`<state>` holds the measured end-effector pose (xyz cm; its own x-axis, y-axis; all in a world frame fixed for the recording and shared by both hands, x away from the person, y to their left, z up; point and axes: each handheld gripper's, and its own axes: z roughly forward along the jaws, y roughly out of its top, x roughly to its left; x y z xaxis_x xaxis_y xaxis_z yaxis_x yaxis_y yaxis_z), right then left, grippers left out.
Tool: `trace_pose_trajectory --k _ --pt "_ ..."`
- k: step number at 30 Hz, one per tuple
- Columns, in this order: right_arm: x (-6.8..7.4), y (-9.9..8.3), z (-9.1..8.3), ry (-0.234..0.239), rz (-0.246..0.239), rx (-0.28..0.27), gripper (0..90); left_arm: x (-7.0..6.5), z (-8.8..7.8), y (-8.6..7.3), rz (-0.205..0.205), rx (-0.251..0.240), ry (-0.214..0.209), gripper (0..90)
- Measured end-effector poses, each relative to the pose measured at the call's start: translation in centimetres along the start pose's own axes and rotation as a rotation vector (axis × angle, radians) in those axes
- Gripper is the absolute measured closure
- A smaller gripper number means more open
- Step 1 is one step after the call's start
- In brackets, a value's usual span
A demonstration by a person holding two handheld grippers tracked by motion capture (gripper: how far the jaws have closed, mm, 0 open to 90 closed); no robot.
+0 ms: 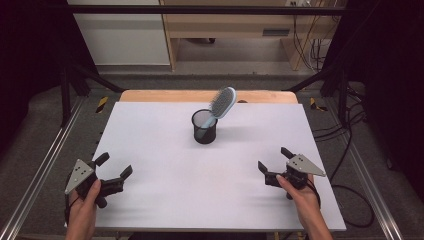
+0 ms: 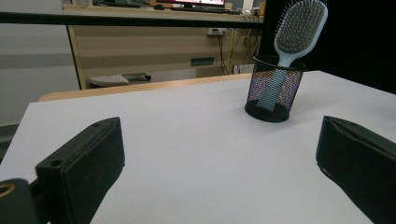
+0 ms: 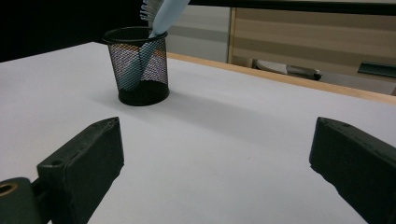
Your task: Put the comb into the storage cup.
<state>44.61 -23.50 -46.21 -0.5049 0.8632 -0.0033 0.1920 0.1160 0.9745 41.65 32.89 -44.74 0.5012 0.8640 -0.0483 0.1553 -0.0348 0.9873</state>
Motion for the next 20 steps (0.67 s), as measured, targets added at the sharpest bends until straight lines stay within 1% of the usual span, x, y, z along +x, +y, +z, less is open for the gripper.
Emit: trace_pose_trajectory --k 5,7,10,12,15,17,18,20 --pt "0.2 0.1 0.2 0.007 -0.002 -0.003 3.2 -0.2 0.2 0.0 -0.001 0.0 -0.013 1.3" --pt "0.3 0.1 0.3 0.011 -0.005 -0.006 3.2 -0.4 0.2 0.0 0.006 0.006 -0.021 1.3" --pt "0.5 0.3 0.4 0.012 -0.012 -0.009 3.2 -0.6 0.3 0.0 0.001 0.004 -0.031 1.4" --pt "0.7 0.4 0.5 0.014 -0.021 -0.01 3.2 -0.7 0.4 -0.1 -0.011 0.003 -0.044 1.3" --pt "0.9 0.7 0.7 0.006 -0.037 -0.01 3.2 -0.7 0.6 -0.2 -0.046 -0.002 -0.064 1.3" --pt "1.0 0.7 0.8 0.001 -0.031 0.001 3.2 -0.7 0.6 -0.3 -0.055 -0.005 -0.06 1.3" --pt "1.0 0.8 0.9 0.002 -0.027 0.001 3.2 -0.6 0.7 -0.3 -0.064 -0.005 -0.065 1.4" --pt "1.0 0.8 0.9 -0.003 -0.035 0.004 3.2 -0.6 0.7 -0.3 -0.064 -0.005 -0.064 1.4"
